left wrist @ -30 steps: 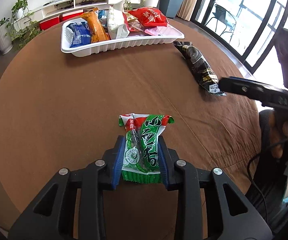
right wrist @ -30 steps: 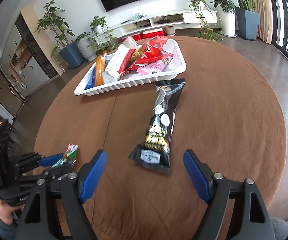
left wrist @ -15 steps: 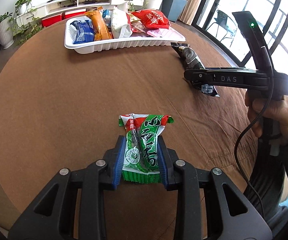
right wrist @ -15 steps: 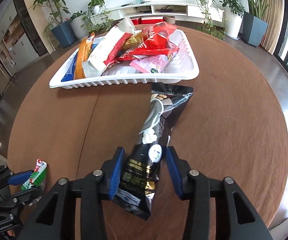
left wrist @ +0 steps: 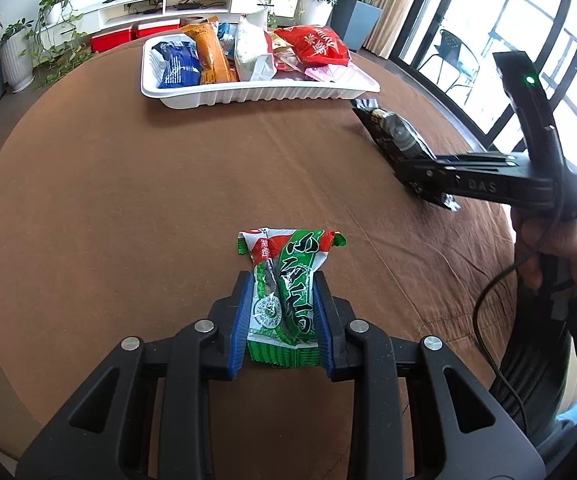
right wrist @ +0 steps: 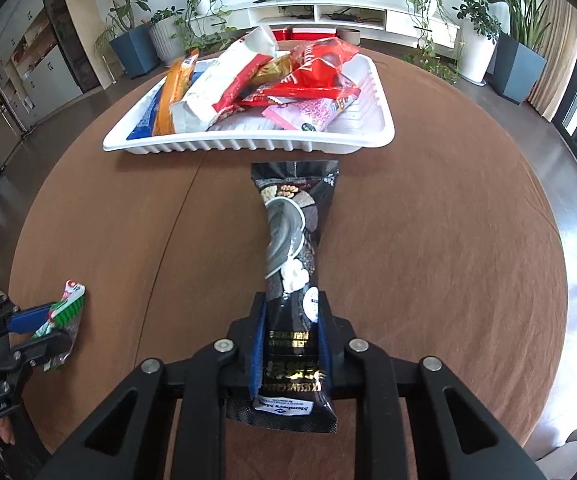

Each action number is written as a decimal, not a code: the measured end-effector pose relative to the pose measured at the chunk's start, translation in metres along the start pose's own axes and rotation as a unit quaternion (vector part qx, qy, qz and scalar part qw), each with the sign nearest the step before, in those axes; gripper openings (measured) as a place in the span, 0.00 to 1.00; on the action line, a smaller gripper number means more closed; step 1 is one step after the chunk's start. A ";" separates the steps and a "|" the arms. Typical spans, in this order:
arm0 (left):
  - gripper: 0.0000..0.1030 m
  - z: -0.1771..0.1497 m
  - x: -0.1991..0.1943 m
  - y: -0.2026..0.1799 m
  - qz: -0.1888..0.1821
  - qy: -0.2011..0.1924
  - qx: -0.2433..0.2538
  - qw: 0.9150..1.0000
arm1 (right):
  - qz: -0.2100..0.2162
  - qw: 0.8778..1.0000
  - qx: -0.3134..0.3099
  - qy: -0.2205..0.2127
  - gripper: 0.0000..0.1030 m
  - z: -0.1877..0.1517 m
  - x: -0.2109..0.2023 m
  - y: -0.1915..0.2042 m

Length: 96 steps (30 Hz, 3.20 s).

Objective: Organize snacks
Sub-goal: 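Carry the green packet into the tray with the left tool while the right tool carries the black bar packet, then open both tools over the tray and pull them back from it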

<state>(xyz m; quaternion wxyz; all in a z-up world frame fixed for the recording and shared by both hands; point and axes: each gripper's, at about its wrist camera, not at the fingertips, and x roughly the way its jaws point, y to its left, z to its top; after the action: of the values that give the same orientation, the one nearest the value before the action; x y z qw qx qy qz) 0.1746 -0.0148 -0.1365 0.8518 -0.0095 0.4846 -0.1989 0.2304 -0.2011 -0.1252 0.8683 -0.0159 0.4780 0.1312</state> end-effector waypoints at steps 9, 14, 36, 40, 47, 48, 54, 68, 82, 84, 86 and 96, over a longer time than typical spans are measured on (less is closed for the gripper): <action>0.24 0.001 -0.003 0.000 0.003 -0.006 -0.004 1.000 | 0.019 1.000 0.013 -0.017 0.19 -0.016 -0.018 0.003; 0.24 0.003 -0.010 0.000 0.002 -0.015 -0.005 1.000 | 0.024 0.999 0.011 -0.032 0.19 -0.012 -0.031 0.008; 0.24 0.113 -0.045 0.022 0.001 -0.102 -0.008 0.995 | 0.040 0.995 0.010 -0.094 0.19 0.053 -0.070 0.004; 0.24 0.155 -0.042 0.032 0.001 -0.118 -0.013 0.993 | 0.048 0.992 0.013 -0.112 0.19 0.092 -0.071 0.002; 0.24 0.220 -0.013 0.045 -0.003 -0.116 -0.022 0.993 | 0.074 0.992 0.036 -0.091 0.19 0.152 -0.036 -0.004; 0.24 0.228 -0.006 0.043 -0.001 -0.114 -0.019 0.993 | 0.074 0.993 0.037 -0.085 0.19 0.159 -0.027 -0.004; 0.24 0.254 0.039 0.039 0.013 -0.094 -0.008 0.995 | 0.064 0.995 0.042 -0.060 0.20 0.178 0.015 -0.004; 0.26 0.264 0.100 0.060 0.039 -0.071 -0.023 0.996 | 0.050 0.997 0.042 -0.036 0.21 0.182 0.057 -0.004; 0.52 0.266 0.105 0.070 0.044 -0.078 -0.027 0.996 | 0.039 0.998 0.026 -0.048 0.32 0.183 0.054 0.006; 0.52 0.264 0.101 0.068 0.046 -0.079 -0.025 0.996 | 0.037 0.998 0.026 -0.050 0.33 0.182 0.053 0.006; 0.59 0.260 0.093 0.065 0.051 -0.083 -0.022 0.995 | 0.034 0.998 0.026 -0.053 0.39 0.179 0.049 0.004; 0.95 0.236 0.045 0.053 0.072 -0.118 -0.031 0.990 | 0.013 0.996 0.022 -0.086 0.62 0.162 0.011 0.005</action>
<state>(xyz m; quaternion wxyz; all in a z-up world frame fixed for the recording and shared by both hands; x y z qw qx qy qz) 0.4085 -0.0232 -0.0596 0.9145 -0.0245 0.3857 -0.1195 0.3690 -0.1694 -0.0460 0.9048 0.0209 0.4042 0.1325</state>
